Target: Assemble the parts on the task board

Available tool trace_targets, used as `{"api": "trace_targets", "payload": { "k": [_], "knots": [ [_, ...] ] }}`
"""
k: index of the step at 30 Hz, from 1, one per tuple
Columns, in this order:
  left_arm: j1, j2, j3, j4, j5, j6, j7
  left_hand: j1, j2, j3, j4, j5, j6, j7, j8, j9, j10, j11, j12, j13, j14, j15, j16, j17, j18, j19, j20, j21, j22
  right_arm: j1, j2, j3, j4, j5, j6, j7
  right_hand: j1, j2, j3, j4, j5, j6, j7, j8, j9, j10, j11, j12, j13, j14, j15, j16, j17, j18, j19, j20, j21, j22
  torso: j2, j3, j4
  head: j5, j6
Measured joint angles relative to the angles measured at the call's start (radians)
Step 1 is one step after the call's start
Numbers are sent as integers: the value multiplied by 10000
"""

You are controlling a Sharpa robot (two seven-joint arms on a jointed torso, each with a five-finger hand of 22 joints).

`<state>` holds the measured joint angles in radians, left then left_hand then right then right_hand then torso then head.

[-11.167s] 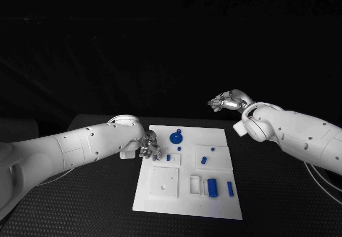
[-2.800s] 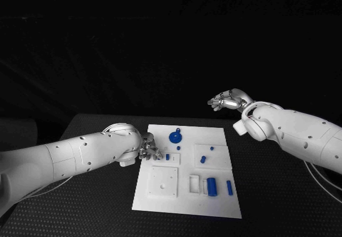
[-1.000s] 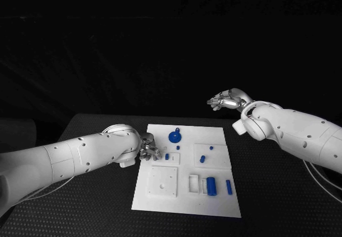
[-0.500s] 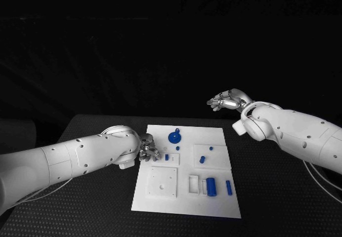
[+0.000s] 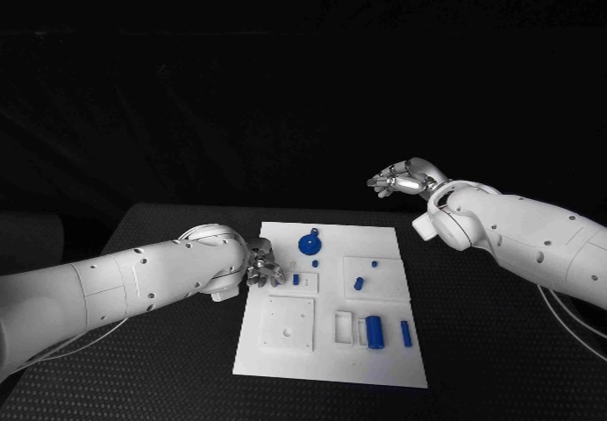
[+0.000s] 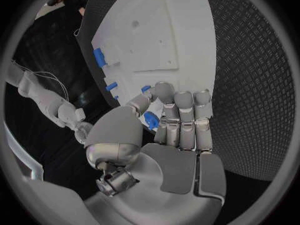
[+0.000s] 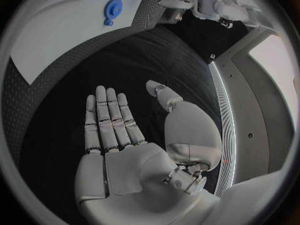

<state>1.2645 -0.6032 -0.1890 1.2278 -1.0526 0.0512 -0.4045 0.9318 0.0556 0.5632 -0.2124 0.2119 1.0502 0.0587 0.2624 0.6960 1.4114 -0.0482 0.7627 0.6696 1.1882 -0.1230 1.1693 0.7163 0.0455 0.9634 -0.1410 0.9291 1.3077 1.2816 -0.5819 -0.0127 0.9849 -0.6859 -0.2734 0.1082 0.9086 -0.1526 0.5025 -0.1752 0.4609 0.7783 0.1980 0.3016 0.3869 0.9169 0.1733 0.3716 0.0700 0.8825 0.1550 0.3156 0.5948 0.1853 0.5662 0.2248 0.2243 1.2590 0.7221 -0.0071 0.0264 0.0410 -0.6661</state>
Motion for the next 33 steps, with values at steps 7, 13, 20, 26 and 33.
{"api": "trace_targets", "payload": {
  "k": [7,13,20,26,33],
  "knots": [
    [-3,-68,-2,90,-7,-49,57,54,53,-1,-1,-2,-1,1,-1,1,1,1,0,-10,0,3,0,0,-3,0,0,0,-1,0,3,0,1,0,8,0,0,0,0,0,0,0,0,0,0,0,0,0,0,0,0,0,-1,0,0,0,-38,-1,0,-1,0,16,8],
    [-4,-151,-3,194,-18,-91,89,80,80,-2,-2,-22,-18,18,-21,-22,2,1,0,-9,-1,8,0,0,-7,0,0,0,-2,-20,0,0,-14,0,38,-3,0,0,0,0,0,0,0,0,-9,0,0,0,0,0,0,0,-1,1,0,0,-38,8,0,-2,0,38,23],
    [-5,-229,20,260,-18,-95,115,118,117,-14,-14,39,1,-3,3,-26,38,-34,0,-20,-1,34,0,0,-7,0,0,0,-2,-39,-4,0,-38,0,68,-7,-32,31,0,0,356,0,0,0,-23,0,0,0,0,0,0,-43,15,157,0,0,-86,46,-4,3,0,31,17],
    [-14,-275,101,298,2,-85,136,120,117,95,-123,40,4,-6,-20,-29,37,-34,-3,-33,-1,36,0,-1,1,0,0,0,-3,-84,-28,0,-35,0,156,-7,-42,42,0,0,427,-26,26,0,-23,0,0,0,0,0,0,-43,16,157,0,0,-86,58,-6,10,-1,52,44],
    [15,-290,162,365,117,-85,225,120,118,110,-139,82,5,-6,30,-29,36,-34,-4,-43,-2,37,0,-1,1,0,0,0,-4,-126,-23,0,-44,2,266,-8,-41,41,0,0,427,-26,26,0,-22,0,0,0,0,0,0,-42,15,156,0,0,-85,57,-6,9,-4,59,75]
  ]
}}
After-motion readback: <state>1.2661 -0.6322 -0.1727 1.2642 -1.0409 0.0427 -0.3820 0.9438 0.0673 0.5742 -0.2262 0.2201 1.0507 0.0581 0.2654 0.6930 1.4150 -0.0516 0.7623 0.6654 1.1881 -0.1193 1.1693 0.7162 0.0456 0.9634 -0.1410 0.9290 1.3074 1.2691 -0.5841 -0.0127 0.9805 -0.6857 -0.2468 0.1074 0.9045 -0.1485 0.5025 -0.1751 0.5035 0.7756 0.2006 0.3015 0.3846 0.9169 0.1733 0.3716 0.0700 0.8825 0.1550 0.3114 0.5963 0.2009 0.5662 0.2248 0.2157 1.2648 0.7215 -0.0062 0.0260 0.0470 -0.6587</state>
